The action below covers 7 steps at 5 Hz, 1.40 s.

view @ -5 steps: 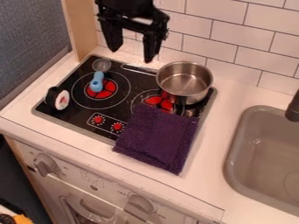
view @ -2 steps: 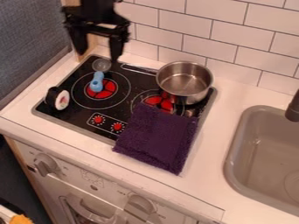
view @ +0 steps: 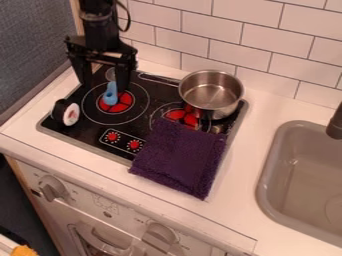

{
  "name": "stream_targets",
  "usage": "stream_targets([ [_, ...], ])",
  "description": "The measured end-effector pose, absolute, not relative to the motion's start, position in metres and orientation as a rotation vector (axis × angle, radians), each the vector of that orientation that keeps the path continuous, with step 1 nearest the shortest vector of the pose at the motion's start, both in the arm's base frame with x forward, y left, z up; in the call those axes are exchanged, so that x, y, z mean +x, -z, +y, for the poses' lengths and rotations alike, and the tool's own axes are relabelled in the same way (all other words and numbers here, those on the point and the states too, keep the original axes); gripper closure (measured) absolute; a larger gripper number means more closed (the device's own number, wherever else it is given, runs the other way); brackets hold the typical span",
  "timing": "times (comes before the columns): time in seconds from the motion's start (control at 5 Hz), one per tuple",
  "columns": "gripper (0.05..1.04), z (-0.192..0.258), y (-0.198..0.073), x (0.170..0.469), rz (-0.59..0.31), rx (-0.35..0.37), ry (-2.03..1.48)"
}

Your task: Put the blue spoon above the violet cloth

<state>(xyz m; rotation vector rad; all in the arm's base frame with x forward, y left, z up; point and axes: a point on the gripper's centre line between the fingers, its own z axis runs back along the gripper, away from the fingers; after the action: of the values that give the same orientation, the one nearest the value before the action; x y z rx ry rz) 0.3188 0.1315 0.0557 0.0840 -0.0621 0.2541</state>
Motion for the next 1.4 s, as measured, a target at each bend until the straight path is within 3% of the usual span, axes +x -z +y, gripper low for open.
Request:
stream_targets([
  [0.6,0.083,0.147,-0.023,0.331,0.002,0.123,-0.345],
  [0.8,0.133,0.153,-0.017,0.328,0.019,0.125,-0.381],
  [1.2,0.67,0.154,-0.014,0.323,0.025,0.127,-0.391],
  [1.4,0.673,0.148,-0.041,0.316,-0.023,0.123,-0.383],
])
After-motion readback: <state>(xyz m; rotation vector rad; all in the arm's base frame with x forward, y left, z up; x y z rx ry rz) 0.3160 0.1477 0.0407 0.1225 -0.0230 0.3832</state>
